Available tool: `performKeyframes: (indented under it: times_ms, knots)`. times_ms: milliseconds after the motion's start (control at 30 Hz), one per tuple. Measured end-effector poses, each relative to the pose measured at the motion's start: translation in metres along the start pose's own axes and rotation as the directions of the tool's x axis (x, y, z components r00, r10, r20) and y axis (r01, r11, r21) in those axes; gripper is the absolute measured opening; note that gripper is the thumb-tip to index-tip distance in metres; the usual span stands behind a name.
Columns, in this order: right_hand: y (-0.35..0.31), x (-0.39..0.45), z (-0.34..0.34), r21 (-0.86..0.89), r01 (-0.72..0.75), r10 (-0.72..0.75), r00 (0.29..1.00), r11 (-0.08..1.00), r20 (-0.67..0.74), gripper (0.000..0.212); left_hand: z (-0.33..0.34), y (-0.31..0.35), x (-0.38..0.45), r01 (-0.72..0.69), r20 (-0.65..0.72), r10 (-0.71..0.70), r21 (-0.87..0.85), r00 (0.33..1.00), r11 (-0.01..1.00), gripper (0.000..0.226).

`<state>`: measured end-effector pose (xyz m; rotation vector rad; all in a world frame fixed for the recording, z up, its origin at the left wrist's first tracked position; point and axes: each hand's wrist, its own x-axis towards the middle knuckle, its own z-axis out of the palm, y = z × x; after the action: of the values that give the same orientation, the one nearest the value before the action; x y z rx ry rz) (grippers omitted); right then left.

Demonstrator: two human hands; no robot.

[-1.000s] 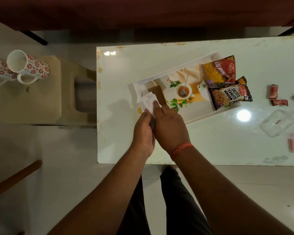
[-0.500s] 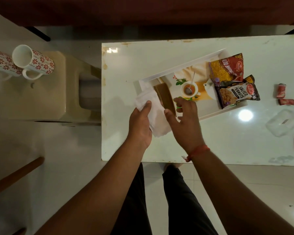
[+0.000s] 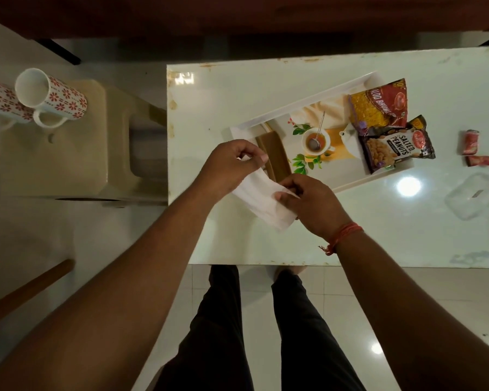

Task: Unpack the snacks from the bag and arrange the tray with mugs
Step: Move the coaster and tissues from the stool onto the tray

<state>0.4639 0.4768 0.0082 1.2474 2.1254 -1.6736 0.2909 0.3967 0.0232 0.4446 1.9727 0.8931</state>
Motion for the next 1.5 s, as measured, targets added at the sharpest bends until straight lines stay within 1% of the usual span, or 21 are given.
performKeyframes:
  times_ms: [33, 100, 333, 367, 433, 500, 567, 633, 733, 800, 867, 933, 1000, 1067, 1167, 1233, 1300, 1333, 1400, 1467, 1500]
  knots:
    - [0.0, 0.0, -0.002, 0.002, 0.005, -0.005, 1.0, 1.0, -0.014, 0.008, -0.002, 0.0, 0.002, -0.015, 0.003, 0.014, 0.027, 1.0, 1.0, 0.01]
    - [0.001, -0.002, -0.005, 0.027, 0.011, -0.01, 0.999, 1.0, -0.053, 0.009, -0.003, 0.0, 0.006, -0.026, -0.045, 0.028, 0.043, 0.999, 0.999, 0.008]
    - [-0.002, -0.01, 0.0, 0.098, 0.085, -0.055, 0.96, 0.992, -0.275, 0.016, 0.012, -0.004, 0.014, 0.004, -0.207, -0.015, -0.052, 0.978, 0.999, 0.003]
    - [0.0, -0.011, 0.001, 0.137, 0.08, -0.039, 0.96, 0.987, -0.277, 0.016, 0.013, -0.005, 0.016, -0.005, -0.214, -0.004, -0.043, 0.977, 0.999, 0.004]
    - [0.003, -0.012, 0.002, 0.293, 0.028, 0.04, 0.974, 0.956, -0.224, 0.02, 0.012, -0.004, 0.021, -0.042, -0.204, 0.044, 0.015, 0.978, 0.999, 0.007]
    - [0.007, -0.012, 0.003, 0.519, -0.04, 0.121, 0.985, 0.854, -0.122, 0.02, 0.01, -0.001, 0.028, -0.083, -0.17, 0.102, 0.114, 0.98, 0.99, 0.008]
    - [0.01, -0.011, 0.005, 0.74, -0.111, 0.195, 0.98, 0.663, -0.028, 0.018, 0.008, 0.003, 0.036, -0.109, -0.139, 0.139, 0.204, 0.98, 0.973, 0.011]
    - [0.012, -0.009, 0.009, 0.866, -0.151, 0.289, 0.957, 0.478, 0.008, 0.017, 0.007, 0.009, 0.047, -0.112, -0.089, 0.137, 0.241, 0.987, 0.964, 0.015]
    - [0.015, -0.003, 0.021, 0.953, -0.17, 0.418, 0.907, 0.251, 0.052, 0.017, 0.007, 0.023, 0.06, -0.06, 0.081, 0.044, 0.216, 0.996, 0.975, 0.024]
    - [0.017, 0.004, 0.029, 0.975, -0.181, 0.449, 0.887, 0.129, 0.105, 0.012, 0.009, 0.032, 0.071, -0.045, 0.146, 0.008, 0.251, 0.989, 0.967, 0.028]
    - [0.017, 0.011, 0.035, 0.977, -0.209, 0.473, 0.865, 0.034, 0.169, 0.002, 0.014, 0.037, 0.082, -0.054, 0.146, 0.007, 0.325, 0.989, 0.944, 0.03]
    - [0.016, 0.018, 0.04, 0.973, -0.224, 0.52, 0.826, -0.053, 0.218, 0.01, 0.02, 0.037, 0.093, -0.084, 0.139, 0.028, 0.416, 0.99, 0.906, 0.029]
    - [0.015, 0.024, 0.043, 0.968, -0.216, 0.558, 0.792, -0.127, 0.25, 0.012, 0.028, 0.033, 0.102, -0.115, 0.138, 0.051, 0.511, 0.989, 0.852, 0.026]
    - [0.017, 0.028, 0.046, 0.966, -0.213, 0.592, 0.764, -0.146, 0.258, 0.011, 0.035, 0.028, 0.11, -0.119, 0.128, 0.056, 0.568, 0.99, 0.815, 0.024]
    - [0.023, 0.035, 0.049, 0.973, -0.205, 0.648, 0.728, -0.105, 0.223, 0.008, 0.041, 0.022, 0.12, -0.116, 0.112, 0.061, 0.599, 0.992, 0.792, 0.029]
    - [0.025, 0.041, 0.049, 0.977, -0.196, 0.667, 0.717, -0.085, 0.202, 0.001, 0.043, 0.018, 0.126, -0.11, 0.097, 0.064, 0.603, 0.993, 0.79, 0.032]
    - [0.029, 0.047, 0.05, 0.98, -0.19, 0.692, 0.699, -0.065, 0.182, 0.013, 0.045, 0.016, 0.131, -0.096, 0.079, 0.061, 0.604, 0.995, 0.791, 0.033]
    - [0.032, 0.051, 0.051, 0.979, -0.203, 0.703, 0.691, -0.032, 0.167, 0.014, 0.046, 0.014, 0.133, -0.09, 0.071, 0.059, 0.607, 0.996, 0.79, 0.032]
    - [0.035, 0.055, 0.051, 0.949, -0.301, 0.703, 0.696, 0.1, 0.147, 0.001, 0.05, 0.011, 0.137, -0.085, 0.063, 0.058, 0.62, 0.996, 0.78, 0.031]
    - [0.037, 0.058, 0.052, 0.913, -0.364, 0.702, 0.699, 0.186, 0.135, 0.005, 0.053, 0.009, 0.139, -0.078, 0.052, 0.059, 0.63, 0.997, 0.772, 0.031]
    - [0.038, 0.059, 0.053, 0.908, -0.367, 0.708, 0.696, 0.203, 0.123, 0.016, 0.054, 0.009, 0.14, -0.07, 0.043, 0.055, 0.633, 0.998, 0.771, 0.03]
